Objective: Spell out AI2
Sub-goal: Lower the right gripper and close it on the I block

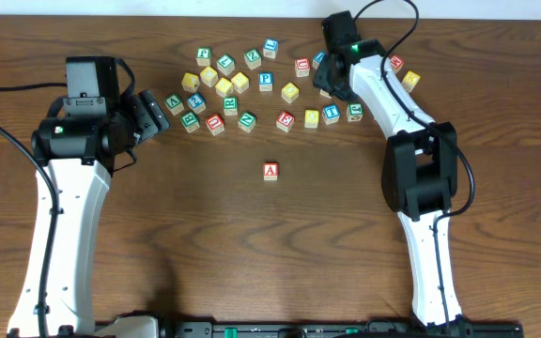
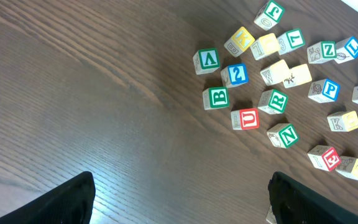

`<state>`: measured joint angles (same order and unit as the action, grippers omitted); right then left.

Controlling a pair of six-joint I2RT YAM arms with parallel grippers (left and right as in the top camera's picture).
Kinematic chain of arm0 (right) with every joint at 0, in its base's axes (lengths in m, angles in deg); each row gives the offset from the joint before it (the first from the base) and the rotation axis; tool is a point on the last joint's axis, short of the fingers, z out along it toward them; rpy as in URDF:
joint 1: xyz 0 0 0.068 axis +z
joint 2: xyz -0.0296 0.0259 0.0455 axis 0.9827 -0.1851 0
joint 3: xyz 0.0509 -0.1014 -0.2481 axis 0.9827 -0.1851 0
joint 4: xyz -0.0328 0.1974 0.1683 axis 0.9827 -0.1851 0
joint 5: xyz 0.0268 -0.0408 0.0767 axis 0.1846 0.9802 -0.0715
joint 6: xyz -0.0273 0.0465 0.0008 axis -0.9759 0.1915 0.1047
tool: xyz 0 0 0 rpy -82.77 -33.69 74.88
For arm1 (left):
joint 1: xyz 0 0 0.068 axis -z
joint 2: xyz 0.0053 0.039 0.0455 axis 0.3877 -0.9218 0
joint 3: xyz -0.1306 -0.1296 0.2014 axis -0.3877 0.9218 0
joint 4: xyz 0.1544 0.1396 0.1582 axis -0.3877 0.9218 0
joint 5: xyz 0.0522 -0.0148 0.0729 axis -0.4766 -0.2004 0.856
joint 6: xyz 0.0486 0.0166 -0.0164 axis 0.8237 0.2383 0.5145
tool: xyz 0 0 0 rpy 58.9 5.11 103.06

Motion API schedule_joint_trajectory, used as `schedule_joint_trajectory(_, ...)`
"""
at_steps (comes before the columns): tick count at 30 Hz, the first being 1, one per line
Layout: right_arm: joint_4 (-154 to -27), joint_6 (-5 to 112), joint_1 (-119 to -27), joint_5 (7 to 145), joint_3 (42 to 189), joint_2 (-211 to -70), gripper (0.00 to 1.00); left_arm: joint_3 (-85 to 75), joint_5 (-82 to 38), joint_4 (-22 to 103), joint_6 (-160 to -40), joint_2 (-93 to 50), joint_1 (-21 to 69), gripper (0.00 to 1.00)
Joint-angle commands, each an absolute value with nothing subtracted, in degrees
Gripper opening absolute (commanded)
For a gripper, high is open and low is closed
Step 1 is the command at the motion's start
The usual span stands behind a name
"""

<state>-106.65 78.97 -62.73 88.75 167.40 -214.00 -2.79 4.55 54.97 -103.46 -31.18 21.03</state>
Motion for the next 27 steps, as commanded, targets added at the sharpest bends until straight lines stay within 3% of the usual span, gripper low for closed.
schedule_joint_trajectory(1, -106.6, 78.1, -62.4, 89.6, 167.0, -213.8, 0.42, -3.0, 4.9, 55.1, -103.6, -31.7, 20.9, 0.88)
schedule_joint_trajectory(10, -106.5, 67.4, -62.4, 88.1, 167.0, -213.8, 0.33, -3.0, 4.9, 55.1, -103.6, -31.7, 20.9, 0.88)
schedule_joint_trajectory(27, -110.3, 52.5, -62.4, 88.1, 167.0, -213.8, 0.35, -3.0, 4.9, 55.1, -103.6, -31.7, 20.9, 0.88)
